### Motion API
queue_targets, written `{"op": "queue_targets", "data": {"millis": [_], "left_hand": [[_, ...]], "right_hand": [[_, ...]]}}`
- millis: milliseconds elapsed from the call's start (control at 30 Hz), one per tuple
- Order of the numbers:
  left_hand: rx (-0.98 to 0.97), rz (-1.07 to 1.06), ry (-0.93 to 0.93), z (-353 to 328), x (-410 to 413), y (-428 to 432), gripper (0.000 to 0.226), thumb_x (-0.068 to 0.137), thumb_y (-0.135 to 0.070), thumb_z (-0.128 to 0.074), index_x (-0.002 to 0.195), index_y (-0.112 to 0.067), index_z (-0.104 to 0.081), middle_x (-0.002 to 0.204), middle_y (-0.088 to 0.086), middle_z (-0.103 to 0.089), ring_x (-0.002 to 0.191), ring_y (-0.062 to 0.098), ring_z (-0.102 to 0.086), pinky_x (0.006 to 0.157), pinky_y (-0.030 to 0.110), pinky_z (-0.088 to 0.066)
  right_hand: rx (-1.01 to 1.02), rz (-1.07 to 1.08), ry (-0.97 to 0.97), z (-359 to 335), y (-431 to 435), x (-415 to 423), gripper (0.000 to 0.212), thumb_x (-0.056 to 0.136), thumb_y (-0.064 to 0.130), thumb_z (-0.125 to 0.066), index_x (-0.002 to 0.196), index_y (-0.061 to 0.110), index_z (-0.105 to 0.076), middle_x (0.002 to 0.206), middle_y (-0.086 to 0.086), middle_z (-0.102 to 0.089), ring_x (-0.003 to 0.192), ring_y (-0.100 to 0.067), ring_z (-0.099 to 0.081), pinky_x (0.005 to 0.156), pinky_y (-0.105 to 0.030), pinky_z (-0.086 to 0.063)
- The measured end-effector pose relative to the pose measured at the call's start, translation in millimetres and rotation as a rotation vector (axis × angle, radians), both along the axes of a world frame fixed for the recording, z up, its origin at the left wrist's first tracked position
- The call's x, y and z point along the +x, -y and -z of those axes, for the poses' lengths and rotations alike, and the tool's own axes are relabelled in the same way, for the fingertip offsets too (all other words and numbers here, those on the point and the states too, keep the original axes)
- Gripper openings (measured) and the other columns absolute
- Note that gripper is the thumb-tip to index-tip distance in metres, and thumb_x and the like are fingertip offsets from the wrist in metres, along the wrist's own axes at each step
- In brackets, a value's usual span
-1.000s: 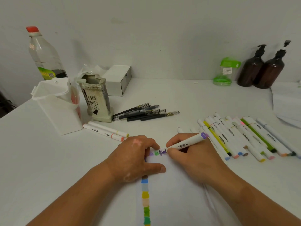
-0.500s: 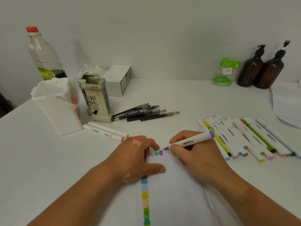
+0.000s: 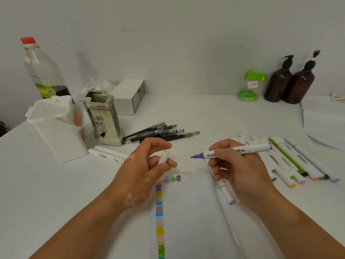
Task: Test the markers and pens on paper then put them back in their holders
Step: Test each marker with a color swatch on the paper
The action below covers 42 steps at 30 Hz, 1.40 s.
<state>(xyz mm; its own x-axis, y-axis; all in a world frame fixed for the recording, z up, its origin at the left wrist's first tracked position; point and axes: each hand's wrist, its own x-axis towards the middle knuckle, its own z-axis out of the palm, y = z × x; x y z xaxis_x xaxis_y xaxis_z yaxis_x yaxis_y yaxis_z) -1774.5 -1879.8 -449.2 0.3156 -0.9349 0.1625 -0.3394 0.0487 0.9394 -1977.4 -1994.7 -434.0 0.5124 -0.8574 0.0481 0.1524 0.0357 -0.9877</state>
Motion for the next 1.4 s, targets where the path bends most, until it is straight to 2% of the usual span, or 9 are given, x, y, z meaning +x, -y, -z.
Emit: {"op": "queue_targets", "data": {"millis": [133,267,700,933,1067,1167,1267,1333,1400], "left_hand": [[0.001,0.023,-0.194,-2.0,-1.0,1.6,0.034,0.08,-0.004,-0.076,0.098,-0.032,-0.069,0.112,-0.006,-0.075,0.099,0.017,-0.074,0.08,0.024,-0.059],[0.014,0.043,-0.138,-2.0,-2.6,-0.1,0.024,0.077,-0.021,-0.073,0.1,-0.026,-0.076,0.096,-0.001,-0.078,0.094,0.015,-0.075,0.082,0.021,-0.058],[-0.015,0.136,-0.129,-2.6,-9.8,-1.7,0.028,0.084,-0.022,-0.066,0.111,-0.02,-0.074,0.088,0.007,-0.078,0.084,0.023,-0.075,0.075,0.026,-0.059],[-0.057,0.096,-0.039,-4.6,-7.4,-1.8,0.027,0.083,-0.029,-0.066,0.108,-0.026,-0.074,0.082,0.002,-0.077,0.078,0.016,-0.074,0.073,0.02,-0.057],[-0.042,0.034,-0.003,-3.1,-1.5,1.3,0.022,0.087,-0.027,-0.065,0.108,-0.028,-0.073,0.082,0.0,-0.076,0.079,0.015,-0.073,0.076,0.02,-0.056],[-0.014,0.02,-0.073,-0.4,4.4,2.0,0.021,0.087,-0.01,-0.07,0.103,-0.023,-0.073,0.084,0.002,-0.076,0.079,0.017,-0.075,0.074,0.02,-0.057],[0.001,0.063,-0.107,1.4,-0.1,2.9,0.024,0.086,-0.004,-0.072,0.104,-0.019,-0.072,0.086,0.002,-0.077,0.08,0.018,-0.075,0.073,0.021,-0.058],[-0.006,0.067,-0.096,3.0,-3.9,3.3,0.028,0.084,-0.005,-0.075,0.107,-0.021,-0.071,0.086,0.0,-0.076,0.079,0.016,-0.074,0.071,0.022,-0.058],[-0.019,0.014,0.059,5.8,-2.9,2.9,0.034,0.079,-0.016,-0.082,0.107,-0.028,-0.069,0.089,-0.007,-0.073,0.078,0.012,-0.07,0.072,0.022,-0.058]], "right_hand": [[-0.011,-0.033,0.041,-2.0,-2.3,0.0,0.008,0.077,0.019,-0.065,0.07,0.019,-0.068,0.066,-0.015,-0.066,0.054,-0.02,-0.057,0.046,-0.026,-0.047],[-0.058,-0.063,0.042,-1.3,-3.4,-0.4,0.006,0.079,0.02,-0.069,0.073,0.019,-0.071,0.068,-0.014,-0.067,0.054,-0.021,-0.058,0.047,-0.026,-0.047],[-0.146,-0.126,-0.041,3.0,-14.7,5.0,0.011,0.087,0.006,-0.076,0.084,0.017,-0.075,0.076,-0.016,-0.074,0.062,-0.019,-0.068,0.056,-0.025,-0.054],[-0.181,-0.167,-0.035,1.1,-15.7,4.9,0.007,0.081,0.022,-0.078,0.087,0.021,-0.076,0.078,-0.013,-0.075,0.063,-0.019,-0.068,0.057,-0.027,-0.055],[-0.035,-0.38,0.027,-10.3,0.5,-12.5,0.048,0.075,0.048,-0.076,0.107,0.012,-0.076,0.095,-0.021,-0.074,0.068,-0.022,-0.062,0.05,-0.029,-0.048],[0.013,-0.471,-0.154,-17.4,4.6,-20.7,0.049,0.08,0.055,-0.065,0.105,0.014,-0.076,0.1,-0.021,-0.076,0.066,-0.021,-0.06,0.047,-0.029,-0.043],[-0.281,-0.409,-0.565,-17.0,-5.3,-14.4,0.017,0.087,0.044,-0.07,0.093,0.029,-0.07,0.081,0.0,-0.079,0.06,-0.008,-0.059,0.049,-0.022,-0.043],[-0.463,-0.381,-0.707,-13.9,-12.6,-10.0,0.009,0.088,0.041,-0.072,0.091,0.034,-0.067,0.076,0.013,-0.077,0.058,0.001,-0.059,0.053,-0.01,-0.04],[-0.571,-0.247,-0.779,-11.9,-14.4,-9.3,0.009,0.082,0.043,-0.074,0.083,0.036,-0.067,0.077,0.021,-0.072,0.058,0.002,-0.058,0.053,-0.009,-0.04]]}}
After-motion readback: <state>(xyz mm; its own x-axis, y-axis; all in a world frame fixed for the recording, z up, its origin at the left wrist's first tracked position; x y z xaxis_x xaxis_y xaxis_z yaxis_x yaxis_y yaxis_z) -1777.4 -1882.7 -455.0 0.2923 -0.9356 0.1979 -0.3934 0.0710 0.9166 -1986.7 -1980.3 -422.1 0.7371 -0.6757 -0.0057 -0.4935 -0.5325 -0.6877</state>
